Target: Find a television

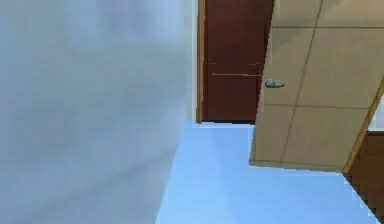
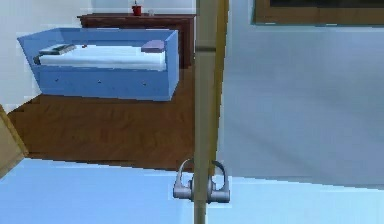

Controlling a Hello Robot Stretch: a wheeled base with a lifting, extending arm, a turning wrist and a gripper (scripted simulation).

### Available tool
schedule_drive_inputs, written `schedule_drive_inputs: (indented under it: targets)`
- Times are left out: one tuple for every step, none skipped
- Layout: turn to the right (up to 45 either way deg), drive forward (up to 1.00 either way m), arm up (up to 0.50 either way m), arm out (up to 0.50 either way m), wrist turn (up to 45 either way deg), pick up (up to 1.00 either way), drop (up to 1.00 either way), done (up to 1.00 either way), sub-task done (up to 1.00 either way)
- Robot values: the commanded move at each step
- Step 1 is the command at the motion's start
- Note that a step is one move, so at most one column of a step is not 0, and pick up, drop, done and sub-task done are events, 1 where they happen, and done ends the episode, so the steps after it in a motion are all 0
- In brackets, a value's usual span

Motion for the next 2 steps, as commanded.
schedule_drive_inputs:
  targets:
    - [0.0, 0.10, 0.00, 0.00, 0.0, 0.00, 0.00, 0.00, 0.00]
    - [45.0, 0.00, 0.00, 0.00, 0.0, 0.00, 0.00, 0.00, 0.00]
